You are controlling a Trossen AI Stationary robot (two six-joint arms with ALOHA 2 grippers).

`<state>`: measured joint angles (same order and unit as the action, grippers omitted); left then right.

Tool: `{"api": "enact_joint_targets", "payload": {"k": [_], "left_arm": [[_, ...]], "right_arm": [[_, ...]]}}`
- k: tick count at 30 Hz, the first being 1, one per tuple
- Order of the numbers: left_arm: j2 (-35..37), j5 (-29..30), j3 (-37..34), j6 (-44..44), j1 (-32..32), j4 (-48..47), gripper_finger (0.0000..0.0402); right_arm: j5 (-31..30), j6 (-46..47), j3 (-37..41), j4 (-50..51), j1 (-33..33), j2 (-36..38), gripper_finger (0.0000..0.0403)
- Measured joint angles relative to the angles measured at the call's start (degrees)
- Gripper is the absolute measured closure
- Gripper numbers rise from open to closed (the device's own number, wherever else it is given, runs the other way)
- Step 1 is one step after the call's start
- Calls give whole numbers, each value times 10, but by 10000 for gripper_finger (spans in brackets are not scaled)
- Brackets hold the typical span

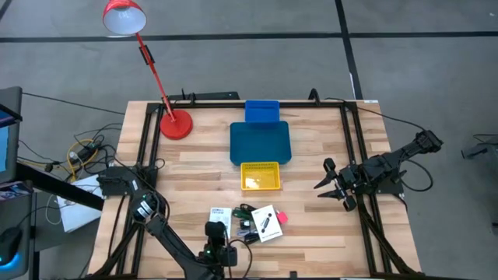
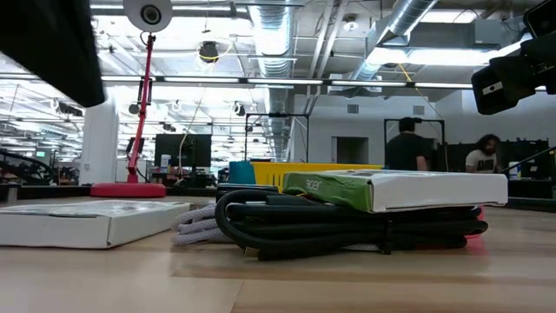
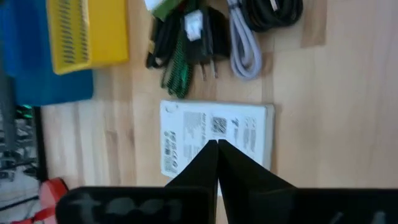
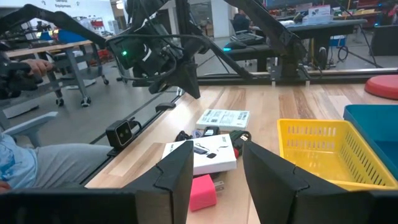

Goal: Pick and place items into bin
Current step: Put the right white card reader box into the yellow basket

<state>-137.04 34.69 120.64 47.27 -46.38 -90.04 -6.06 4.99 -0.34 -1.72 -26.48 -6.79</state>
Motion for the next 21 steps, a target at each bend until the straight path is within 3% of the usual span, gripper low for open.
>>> {"api": "enact_joint_targets", "payload": {"k": [13,21], "left_arm": [[0,-106,0,-31,24,47,393],[1,-117,-14,-83,27,72,298]], "right_arm": [[0,0,0,0,0,0,270],[0,0,0,0,0,0,270]]}}
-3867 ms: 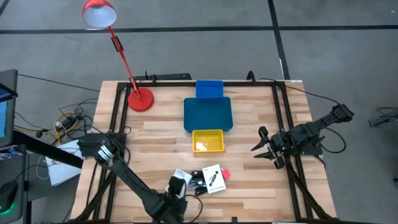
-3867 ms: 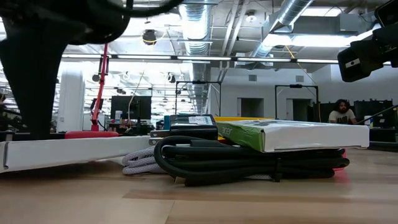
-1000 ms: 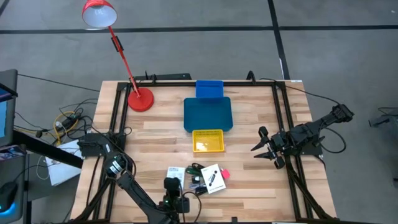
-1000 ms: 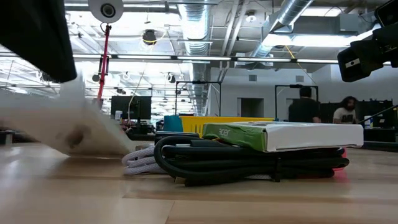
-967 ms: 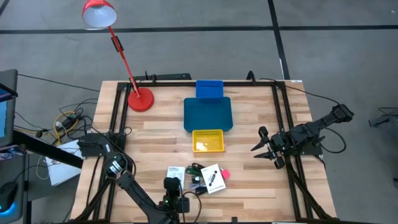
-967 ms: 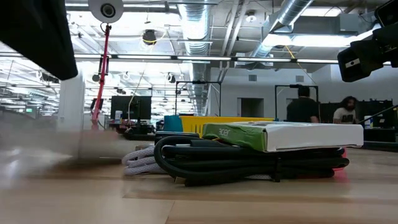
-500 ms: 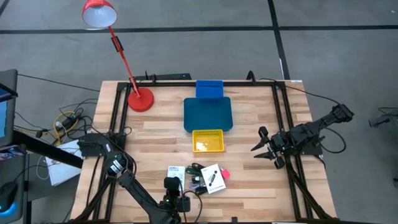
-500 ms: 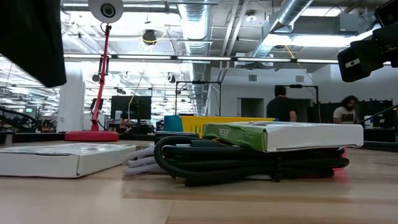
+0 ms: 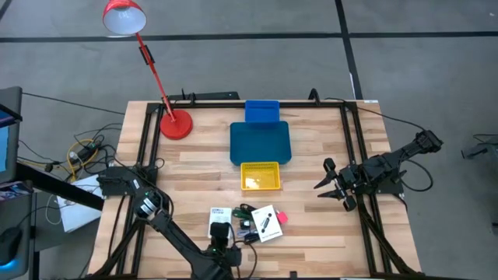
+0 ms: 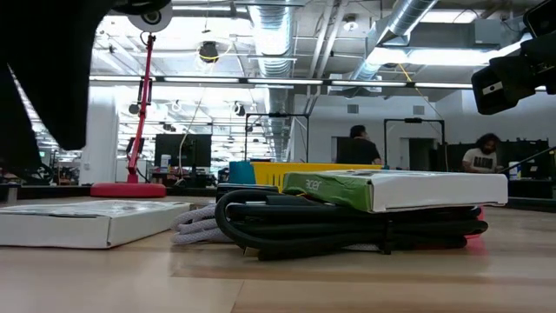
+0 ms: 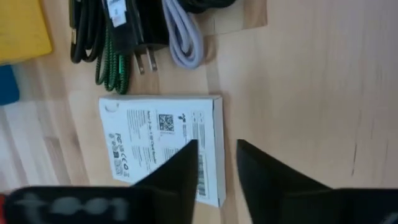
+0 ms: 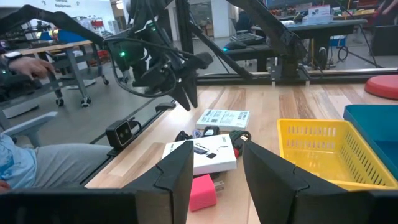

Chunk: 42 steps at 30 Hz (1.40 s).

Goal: Pick and place items into bin
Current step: Put the right white card reader box into the yellow basket

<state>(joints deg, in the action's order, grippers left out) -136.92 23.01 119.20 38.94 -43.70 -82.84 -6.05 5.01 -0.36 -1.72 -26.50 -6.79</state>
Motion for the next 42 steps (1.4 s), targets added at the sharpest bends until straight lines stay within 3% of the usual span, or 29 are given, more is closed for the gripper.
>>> {"api": "enact_joint_targets", "payload": {"k": [8,17,23,31,42], "left_arm": [[1,-16,-48,6,13,19,210],[8,-53,-124,3,29,82,205],[19,-82,-174,-27,37,159,245],[27,-74,-187,-6,36,173,384],[25,-32,-190,77,17,178,400]], "right_arm": [[0,0,0,0,0,0,269],[0,0,0,0,0,0,268],[0,0,0,0,0,0,270],[0,0,0,0,0,0,270],[0,0,0,0,0,0,270]]}}
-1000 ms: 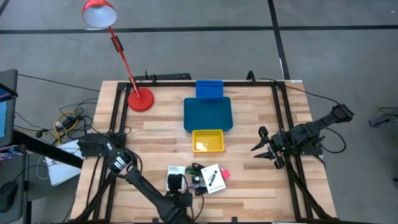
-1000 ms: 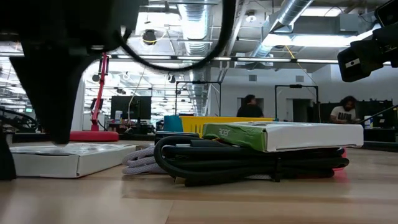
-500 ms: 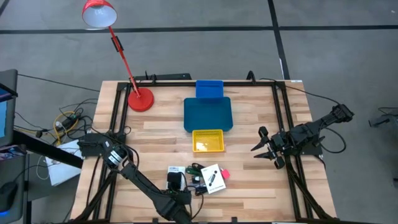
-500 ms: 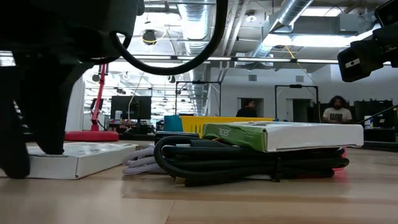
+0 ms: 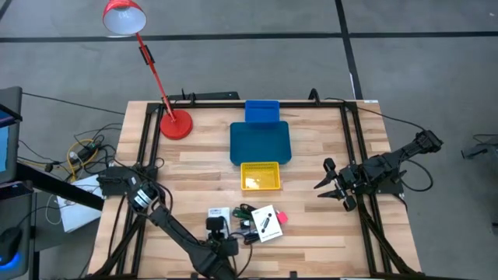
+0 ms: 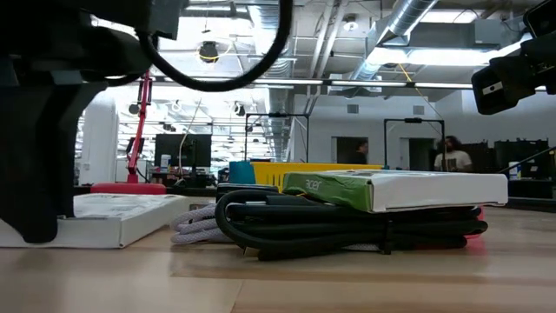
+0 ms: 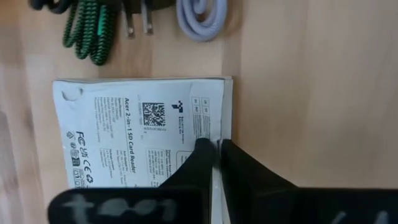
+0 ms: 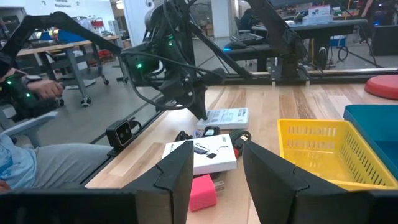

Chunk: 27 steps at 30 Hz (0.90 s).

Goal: Pick and place items into bin
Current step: Put the right white card reader box into the yellow basket

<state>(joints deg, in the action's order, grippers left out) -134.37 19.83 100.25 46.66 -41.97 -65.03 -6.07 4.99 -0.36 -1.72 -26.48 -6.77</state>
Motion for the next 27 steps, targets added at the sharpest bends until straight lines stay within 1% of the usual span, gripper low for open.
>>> {"api": "enact_joint_targets", "payload": {"k": [5,9,16,21,27], "left_arm": [[-13,43,11,59,-20,-21,401],[-22,57,41,90,-27,-61,401],[-28,60,84,92,-27,-115,400],[-29,58,90,93,-26,-150,400],[-29,66,91,96,-26,-167,400]], "right_arm": [[0,0,0,0,0,0,268],[0,0,0,0,0,0,270],[0,0,0,0,0,0,268],[0,0,0,0,0,0,270],[0,0,0,0,0,0,268]]}}
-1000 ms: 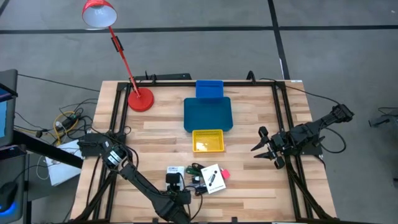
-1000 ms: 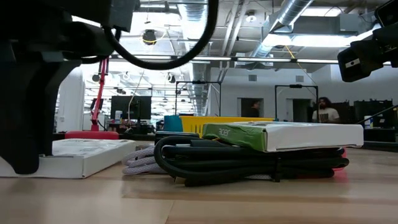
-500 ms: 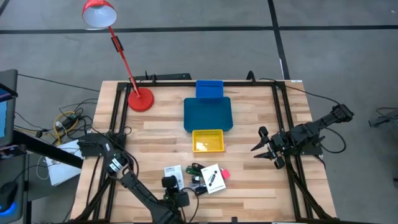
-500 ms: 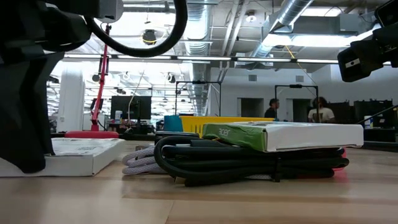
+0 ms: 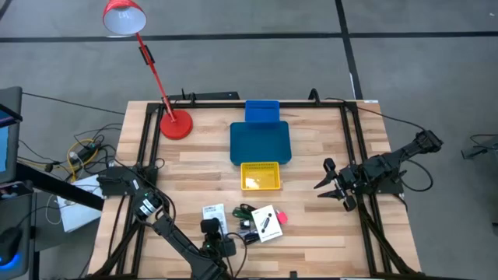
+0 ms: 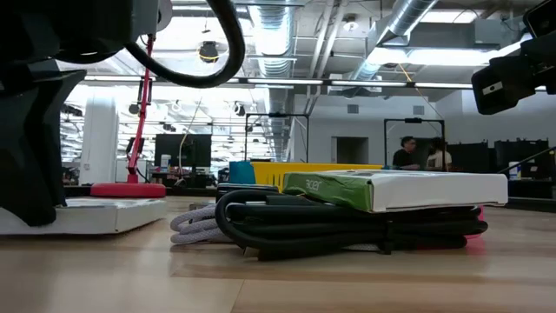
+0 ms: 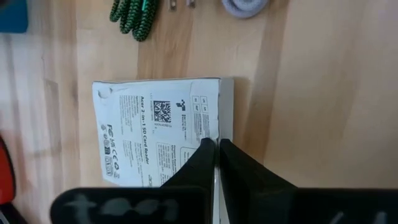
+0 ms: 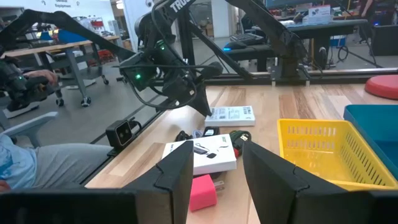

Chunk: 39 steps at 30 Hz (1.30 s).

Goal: Pick and place items into bin
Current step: Put the right white card reader box into the yellow basket

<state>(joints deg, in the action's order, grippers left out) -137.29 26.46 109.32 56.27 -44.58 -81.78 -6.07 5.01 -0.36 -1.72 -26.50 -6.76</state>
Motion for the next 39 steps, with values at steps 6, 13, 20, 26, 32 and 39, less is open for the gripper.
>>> {"api": "enact_joint_targets", "payload": {"k": [6,13,20,26,32,39], "left_arm": [[0,16,27,9,0,-50,400],[2,55,83,19,2,-82,400],[2,73,106,-15,14,-83,401],[2,101,119,-75,37,-82,401],[3,143,140,-154,66,-82,401],[3,203,170,-244,102,-82,401]], "right_arm": [[0,0,0,0,0,0,270],[0,0,0,0,0,0,270],[0,0,0,0,0,0,268],[0,0,0,0,0,0,270],[0,0,0,0,0,0,269],[0,0,0,0,0,0,269]]}}
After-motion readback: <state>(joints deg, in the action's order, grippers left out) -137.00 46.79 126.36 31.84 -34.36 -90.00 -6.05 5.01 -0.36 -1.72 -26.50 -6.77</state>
